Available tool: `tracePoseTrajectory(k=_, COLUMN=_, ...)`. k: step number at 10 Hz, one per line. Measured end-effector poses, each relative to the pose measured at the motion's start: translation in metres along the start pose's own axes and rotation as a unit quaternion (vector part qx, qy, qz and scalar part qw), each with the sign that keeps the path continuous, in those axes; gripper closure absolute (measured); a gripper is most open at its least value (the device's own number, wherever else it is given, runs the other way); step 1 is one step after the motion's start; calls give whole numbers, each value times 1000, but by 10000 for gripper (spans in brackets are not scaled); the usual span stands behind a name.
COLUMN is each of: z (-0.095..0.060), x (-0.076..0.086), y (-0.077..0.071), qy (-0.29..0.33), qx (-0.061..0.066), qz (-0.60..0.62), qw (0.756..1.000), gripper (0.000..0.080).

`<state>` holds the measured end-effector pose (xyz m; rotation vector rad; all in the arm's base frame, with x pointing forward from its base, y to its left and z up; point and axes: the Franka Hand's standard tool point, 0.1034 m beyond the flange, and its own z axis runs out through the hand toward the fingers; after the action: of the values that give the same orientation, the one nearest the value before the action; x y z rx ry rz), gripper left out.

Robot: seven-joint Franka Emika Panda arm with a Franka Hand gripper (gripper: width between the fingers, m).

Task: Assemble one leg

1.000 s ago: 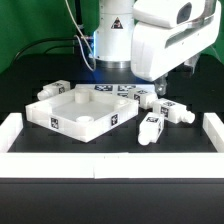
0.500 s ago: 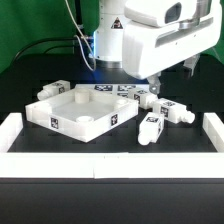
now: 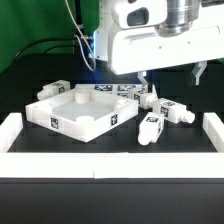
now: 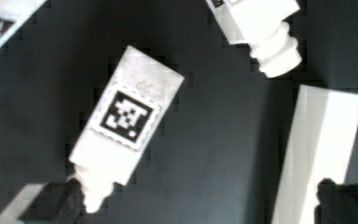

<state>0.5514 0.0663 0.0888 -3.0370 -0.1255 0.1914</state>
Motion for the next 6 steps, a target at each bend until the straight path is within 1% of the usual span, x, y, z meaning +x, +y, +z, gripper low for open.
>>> tracePoseTrajectory(k=2, z=1, x=0, y=-2, qy=-1, qx=1, qz=61, qw=998, gripper=150)
tracePoseTrajectory(k=3, z=4, x=-2, y=0, qy=-4, qx=0, qz=100, qw=995, gripper=150)
tracePoseTrajectory(k=4, z=14, x=-4, y=11, qy=-14, qx=-3, qz=154, qw=988, gripper=150)
tracePoseTrajectory(k=5, z=25, x=-6, y=21, qy=-22, qx=-2, qz=189, qw=982, gripper=150)
tracePoseTrajectory(k=6, z=37, x=-3, y=24, qy=-13, qx=-1, qz=198, qw=980, gripper=150)
